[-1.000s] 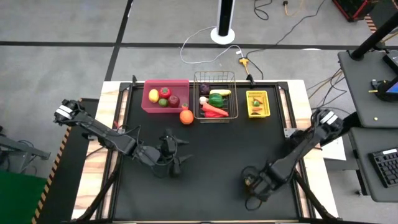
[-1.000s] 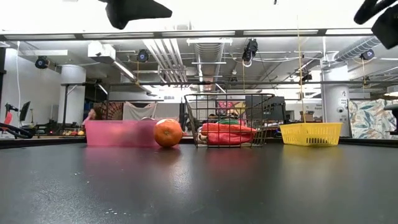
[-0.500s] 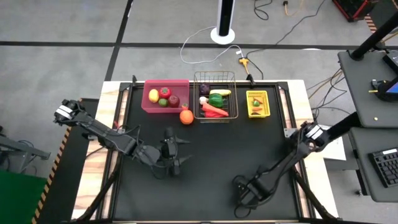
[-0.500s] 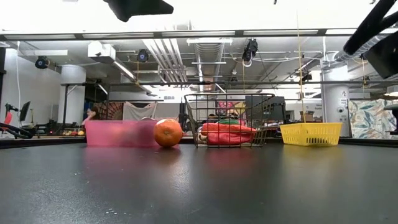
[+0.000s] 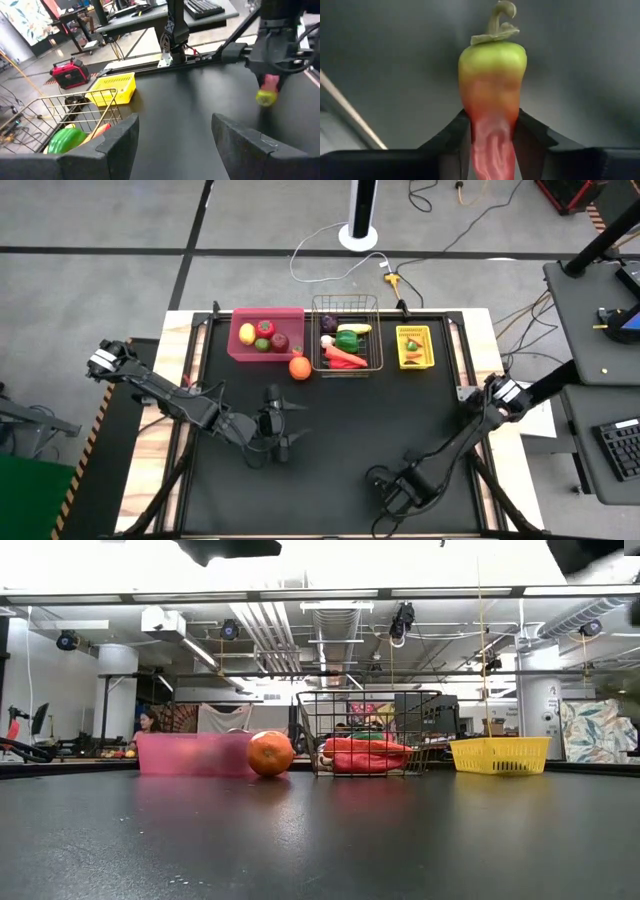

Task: Sort produce into baskets
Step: Put the big red chili pepper into the gold mesh basket

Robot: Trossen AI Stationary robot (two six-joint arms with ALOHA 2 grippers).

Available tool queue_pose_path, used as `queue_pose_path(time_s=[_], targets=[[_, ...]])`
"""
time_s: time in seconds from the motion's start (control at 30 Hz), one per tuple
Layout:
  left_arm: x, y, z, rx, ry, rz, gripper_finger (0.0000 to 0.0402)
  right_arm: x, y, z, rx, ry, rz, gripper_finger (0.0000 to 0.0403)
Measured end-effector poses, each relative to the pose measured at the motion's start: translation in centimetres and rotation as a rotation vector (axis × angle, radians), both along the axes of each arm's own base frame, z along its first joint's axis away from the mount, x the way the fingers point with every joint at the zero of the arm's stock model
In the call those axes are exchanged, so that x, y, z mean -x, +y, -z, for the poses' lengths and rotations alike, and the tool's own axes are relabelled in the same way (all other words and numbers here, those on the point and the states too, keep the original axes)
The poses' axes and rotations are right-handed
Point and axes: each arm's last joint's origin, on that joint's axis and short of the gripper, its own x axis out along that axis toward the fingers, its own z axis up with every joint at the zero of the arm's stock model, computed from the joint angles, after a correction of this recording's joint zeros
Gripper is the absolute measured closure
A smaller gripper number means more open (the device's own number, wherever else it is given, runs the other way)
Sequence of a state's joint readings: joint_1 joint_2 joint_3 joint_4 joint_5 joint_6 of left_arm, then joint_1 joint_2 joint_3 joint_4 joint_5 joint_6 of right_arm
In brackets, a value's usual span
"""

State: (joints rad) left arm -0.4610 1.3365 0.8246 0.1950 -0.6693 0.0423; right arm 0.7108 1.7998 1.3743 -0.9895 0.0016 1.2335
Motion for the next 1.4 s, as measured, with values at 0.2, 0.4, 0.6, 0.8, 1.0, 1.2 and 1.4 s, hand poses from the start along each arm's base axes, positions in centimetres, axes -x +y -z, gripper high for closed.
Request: queue_pose_path(time_s=[0.2,0.4,0.6,0.8,1.0,1.2,1.4], targets=[[-0.1,-0.2,-0.2,0.13,-0.047,0.001,0.017,-2.0,-0.1,-3.3,0.122,-0.229,-0.156,0.0284],[0.0,-0.4,-0.4,0.283,-0.092,-0.011,0.017,-3.6,-2.7,-7.1,0.17,-0.345,-0.325,0.0286],[0.5,-1.7,-0.4,0.377,-0.1,0.015,0.017,-3.1,-6.6,-11.4,0.332,-0.479,-0.433,0.0283],[0.5,-3.9,0.9,0.427,-0.112,0.008,0.017,-3.4,-11.7,-15.1,0.705,-0.578,-0.428,0.0281],[-0.4,-5.7,1.3,0.453,-0.135,0.035,0.017,-4.8,-18.3,-17.8,0.86,-0.632,-0.348,0.0283],[-0.8,-7.3,1.3,0.467,-0.127,0.059,0.017,-5.7,-25.3,-18.0,0.764,-0.644,-0.397,0.027],[-0.2,-8.0,1.3,0.471,-0.148,-0.037,0.017,-6.0,-32.0,-16.3,0.586,-0.649,-0.29,0.0252]])
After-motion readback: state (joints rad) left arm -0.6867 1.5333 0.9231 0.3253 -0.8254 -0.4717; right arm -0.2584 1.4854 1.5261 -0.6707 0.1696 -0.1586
